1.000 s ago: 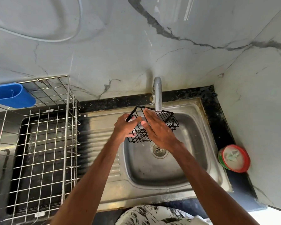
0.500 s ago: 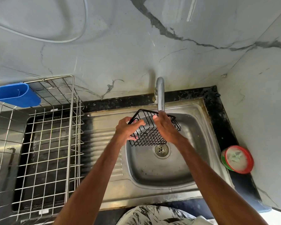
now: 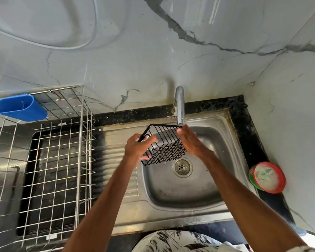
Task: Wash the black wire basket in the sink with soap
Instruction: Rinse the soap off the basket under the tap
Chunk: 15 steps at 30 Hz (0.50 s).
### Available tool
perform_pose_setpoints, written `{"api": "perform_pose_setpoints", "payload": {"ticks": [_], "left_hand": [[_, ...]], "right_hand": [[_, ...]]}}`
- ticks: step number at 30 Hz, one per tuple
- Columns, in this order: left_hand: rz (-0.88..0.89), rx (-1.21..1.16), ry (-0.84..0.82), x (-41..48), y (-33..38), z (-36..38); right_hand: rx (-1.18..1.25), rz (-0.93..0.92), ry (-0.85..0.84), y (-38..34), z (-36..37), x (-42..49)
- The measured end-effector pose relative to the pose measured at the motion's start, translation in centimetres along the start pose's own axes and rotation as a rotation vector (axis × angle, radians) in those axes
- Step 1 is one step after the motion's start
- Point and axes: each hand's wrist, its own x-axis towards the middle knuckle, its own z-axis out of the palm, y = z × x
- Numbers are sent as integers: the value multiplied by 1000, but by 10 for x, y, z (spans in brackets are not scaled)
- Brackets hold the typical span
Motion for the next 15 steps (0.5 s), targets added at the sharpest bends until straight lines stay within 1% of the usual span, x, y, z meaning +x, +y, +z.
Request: {"api": "perform_pose_setpoints", "payload": {"ticks": [2,5,6,8,9,13,15], "left_hand": [[-11,-2,28,-2,-3,1],[-10,-40,47,-3,-6,0],[-11,-57,42,-5,-6,-1],[-23,-83,35,-7,-4,-3],[-30,-89,30,-8,-4,-5],[-46,-111,8,-12,-5,-9],[-61,-97,21,-12,-8,-11]], "right_hand": [[-34,-105,15,-19,13,-12],[-120,-377,31,-49,32,-32],[-141,-435,29,-52,33,-35],[-181,-470,48,-50,26,-30],[-180,-440,64,-51,18,-27],[-86,-162,65,-27,-15,3],[-68,-56,-18,-5,-22,16]]}}
